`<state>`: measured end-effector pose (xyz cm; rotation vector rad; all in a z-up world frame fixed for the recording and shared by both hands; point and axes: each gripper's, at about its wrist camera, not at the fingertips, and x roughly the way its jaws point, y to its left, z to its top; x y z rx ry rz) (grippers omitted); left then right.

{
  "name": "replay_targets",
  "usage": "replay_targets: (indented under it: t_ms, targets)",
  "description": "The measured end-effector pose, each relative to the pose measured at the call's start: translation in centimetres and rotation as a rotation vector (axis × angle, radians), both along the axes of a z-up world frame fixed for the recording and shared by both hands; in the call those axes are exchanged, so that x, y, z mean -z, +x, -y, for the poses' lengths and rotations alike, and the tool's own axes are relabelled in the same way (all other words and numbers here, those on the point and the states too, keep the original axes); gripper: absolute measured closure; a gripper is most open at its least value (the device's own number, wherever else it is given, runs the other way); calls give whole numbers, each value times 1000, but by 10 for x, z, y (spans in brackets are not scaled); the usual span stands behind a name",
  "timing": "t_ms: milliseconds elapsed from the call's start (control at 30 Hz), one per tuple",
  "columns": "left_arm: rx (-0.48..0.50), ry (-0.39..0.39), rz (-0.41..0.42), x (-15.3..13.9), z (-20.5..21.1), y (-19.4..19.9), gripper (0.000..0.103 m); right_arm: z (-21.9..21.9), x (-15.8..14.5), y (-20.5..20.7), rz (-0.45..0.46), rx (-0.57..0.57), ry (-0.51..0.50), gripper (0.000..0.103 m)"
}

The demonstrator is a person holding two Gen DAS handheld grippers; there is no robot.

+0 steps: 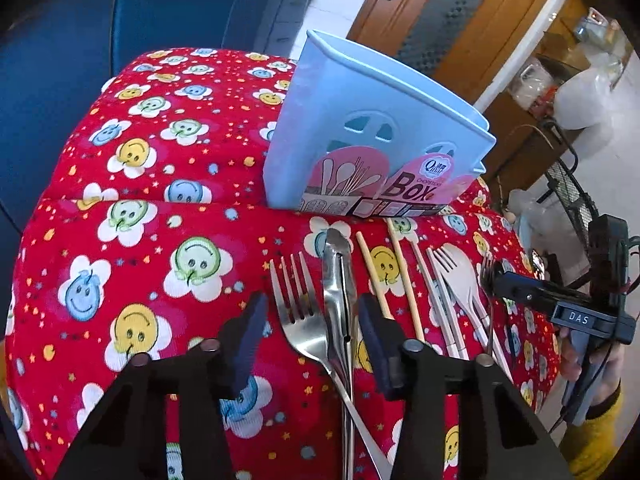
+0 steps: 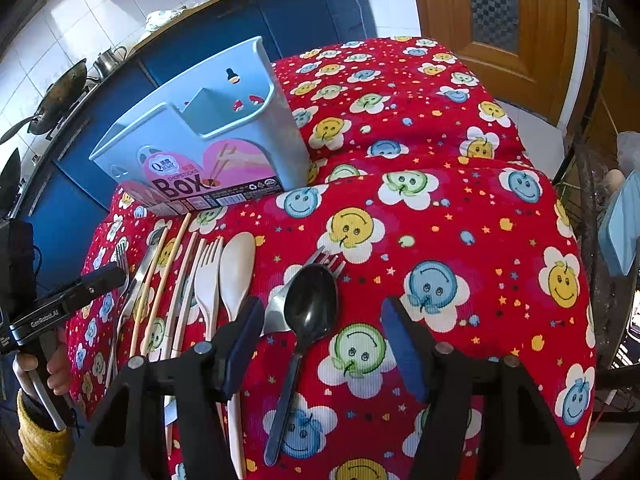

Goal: Organize utensils
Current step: 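Grasp the silver fork with the left tool while the right tool grasps the black spoon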

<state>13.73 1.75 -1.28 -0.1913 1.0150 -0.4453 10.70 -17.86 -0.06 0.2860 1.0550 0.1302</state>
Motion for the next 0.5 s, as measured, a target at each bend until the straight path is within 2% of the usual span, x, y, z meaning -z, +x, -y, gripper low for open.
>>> replay_targets:
  t_ms: [67, 100, 133, 200, 267, 333, 400, 433, 500]
  targets:
    - [6, -42, -17, 2, -3, 2, 76, 1, 0, 1, -3, -2, 11, 40]
    - [8, -65, -28, 4, -4, 2, 86, 3, 0, 1, -5, 0, 22, 41]
    - [7, -82, -34, 6, -6, 3, 89, 4, 1, 1, -7, 0, 29, 44]
    - [2, -104, -36, 8, -8, 1, 90, 7, 1, 2, -8, 1, 39, 48]
    - [1, -117, -38, 8, -10, 0, 90, 10, 1, 2, -9, -1, 50, 56]
    - [3, -117, -33, 8, -9, -1, 90, 13, 3, 2, -17, 0, 78, 70]
    - [6, -113, -27, 7, -8, -1, 91, 15, 4, 3, -23, -5, 106, 80]
    - [7, -112, -16, 5, -7, -3, 96, 15, 5, 3, -23, -6, 118, 88]
    - [4, -113, 11, 0, -7, -6, 98, 14, 4, 3, -14, -11, 141, 95]
